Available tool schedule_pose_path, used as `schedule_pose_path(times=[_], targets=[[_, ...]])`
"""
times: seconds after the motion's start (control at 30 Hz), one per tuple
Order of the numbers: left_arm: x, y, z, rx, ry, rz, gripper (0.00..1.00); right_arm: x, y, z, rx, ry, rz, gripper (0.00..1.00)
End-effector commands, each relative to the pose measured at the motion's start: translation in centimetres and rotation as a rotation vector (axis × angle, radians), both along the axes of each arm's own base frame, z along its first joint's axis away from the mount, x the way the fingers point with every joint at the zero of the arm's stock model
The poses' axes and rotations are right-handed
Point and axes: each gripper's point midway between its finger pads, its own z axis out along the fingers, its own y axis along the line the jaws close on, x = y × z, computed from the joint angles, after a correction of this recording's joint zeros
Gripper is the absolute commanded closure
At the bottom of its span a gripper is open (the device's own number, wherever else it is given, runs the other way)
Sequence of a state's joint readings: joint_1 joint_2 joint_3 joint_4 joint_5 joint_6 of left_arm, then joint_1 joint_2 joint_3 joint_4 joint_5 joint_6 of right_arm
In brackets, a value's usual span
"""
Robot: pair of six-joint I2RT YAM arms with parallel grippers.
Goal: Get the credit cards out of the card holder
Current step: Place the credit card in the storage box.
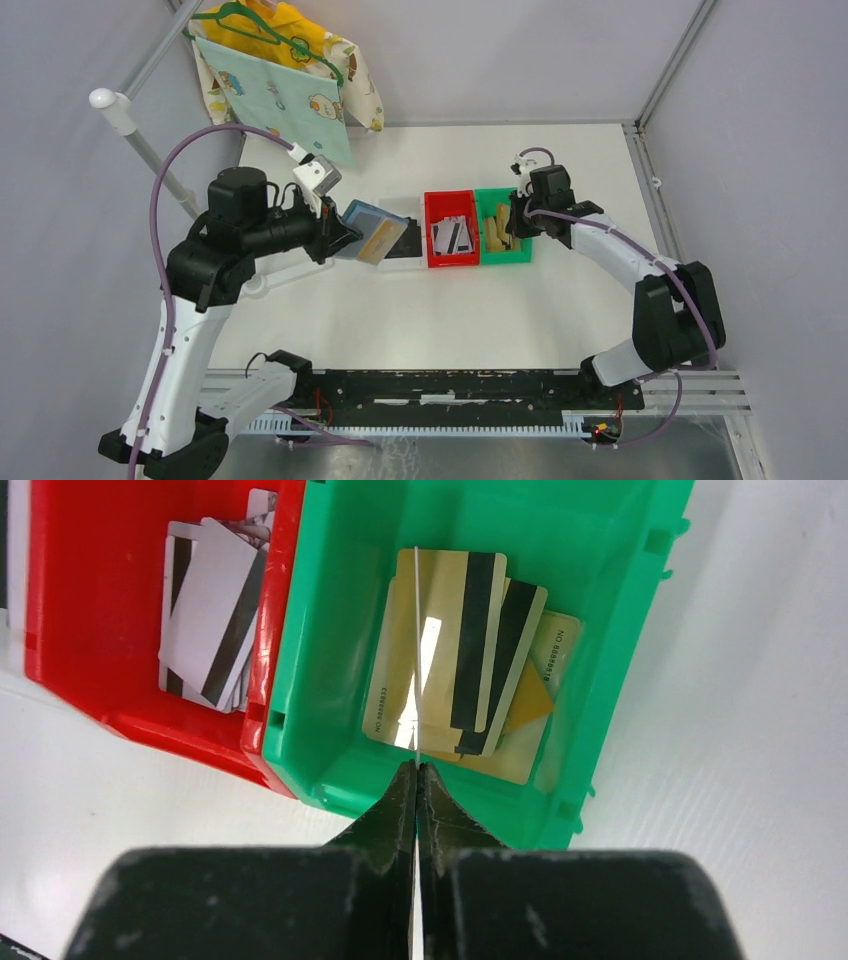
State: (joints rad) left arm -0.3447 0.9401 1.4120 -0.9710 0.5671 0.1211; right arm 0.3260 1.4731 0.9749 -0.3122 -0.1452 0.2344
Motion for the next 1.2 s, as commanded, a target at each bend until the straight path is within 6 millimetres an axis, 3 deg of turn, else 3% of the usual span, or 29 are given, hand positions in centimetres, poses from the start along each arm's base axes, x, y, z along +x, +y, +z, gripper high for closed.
schedule_pose_path(times=[0.0,0.2,0.43,0.57,0.7,0.8,0.97,1.03,1.17], targets=[[-1.5,-1.0,3.7,-0.093,-0.083,-0.069,0.97,2.5,0.8,1.6,0.002,-0.056,0.032,1.00],[-2.3,-1.8,4.3,-0.135,-0.065,-0.126,0.95,2.6,2.9,-0.6,0.071,0.012,0.108,1.00],[-2.5,-1.9,4.7,-0.144,-0.068,-0.130,0.94,3.1,2.1,-1.8,0.012,0.036,0.089,0.99],[-2.5,-1.9,4.9,-0.149,-0.070,-0.132,0.94,3.5,1.1,-1.0,-0.040,0.019,0.047,0.73],[-2.5,-2.0,5.2,-0.152,-0.071,-0.135,0.93,3.6,0.5,0.9,-0.070,-0.034,0.020,0.59],[-2.4,-2.1,5.4,-0.159,-0.068,-0.136,0.93,3.6,0.7,3.3,-0.045,-0.093,0.014,0.54],[-2.2,-2.8,6.6,-0.226,-0.062,-0.137,0.93,1.9,3.8,11.0,0.169,-0.271,0.073,0.40],[-1.9,-3.1,7.6,-0.272,-0.073,-0.129,0.94,-0.4,6.2,15.3,0.354,-0.389,0.157,0.31],[-1.2,-3.7,9.8,-0.356,-0.100,-0.118,0.94,-7.1,8.8,21.0,0.782,-0.541,0.284,0.24]])
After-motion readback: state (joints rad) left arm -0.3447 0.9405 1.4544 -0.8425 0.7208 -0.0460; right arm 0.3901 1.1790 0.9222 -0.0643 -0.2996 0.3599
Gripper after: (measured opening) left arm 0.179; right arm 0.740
